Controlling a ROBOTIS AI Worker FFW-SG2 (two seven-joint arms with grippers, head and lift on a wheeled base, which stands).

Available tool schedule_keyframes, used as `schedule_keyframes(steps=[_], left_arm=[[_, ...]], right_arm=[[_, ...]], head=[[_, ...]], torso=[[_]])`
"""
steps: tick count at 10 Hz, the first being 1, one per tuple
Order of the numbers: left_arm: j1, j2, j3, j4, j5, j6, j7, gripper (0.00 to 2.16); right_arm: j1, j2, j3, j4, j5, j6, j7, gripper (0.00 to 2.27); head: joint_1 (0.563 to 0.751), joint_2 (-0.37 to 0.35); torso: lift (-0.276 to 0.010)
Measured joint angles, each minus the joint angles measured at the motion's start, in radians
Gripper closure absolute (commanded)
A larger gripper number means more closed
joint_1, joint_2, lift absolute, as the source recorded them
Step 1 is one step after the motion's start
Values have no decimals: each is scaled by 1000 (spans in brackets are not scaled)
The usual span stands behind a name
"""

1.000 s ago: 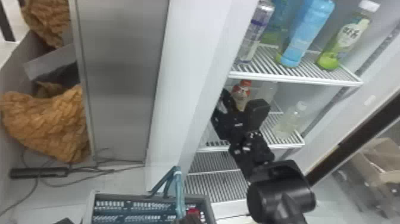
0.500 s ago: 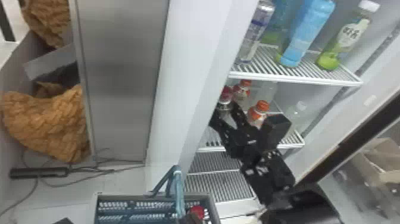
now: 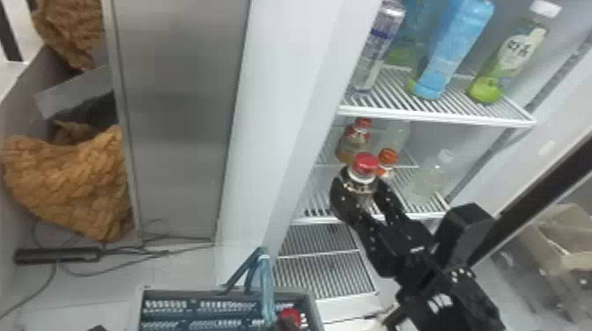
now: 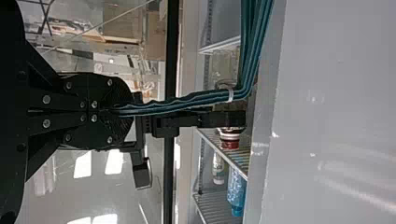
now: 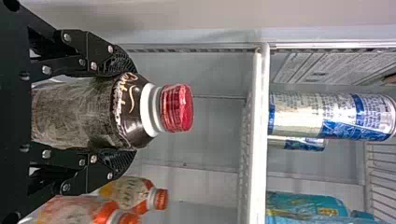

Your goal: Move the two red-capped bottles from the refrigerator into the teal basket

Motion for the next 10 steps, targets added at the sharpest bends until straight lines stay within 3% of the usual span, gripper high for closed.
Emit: schedule_keyframes(steps=[4,10], left_arm=[[-1,1,-3,0,-5,4,-1,1156],[2,1,1,0,-9,4,-1,1156]], right_arm=[[96,8,-2,-129,-34,139,62,713],[234,0,-49,-347,-75,468,144,713]], head=[[695,-350],[695,-350]], torso=[[-224],[-224]])
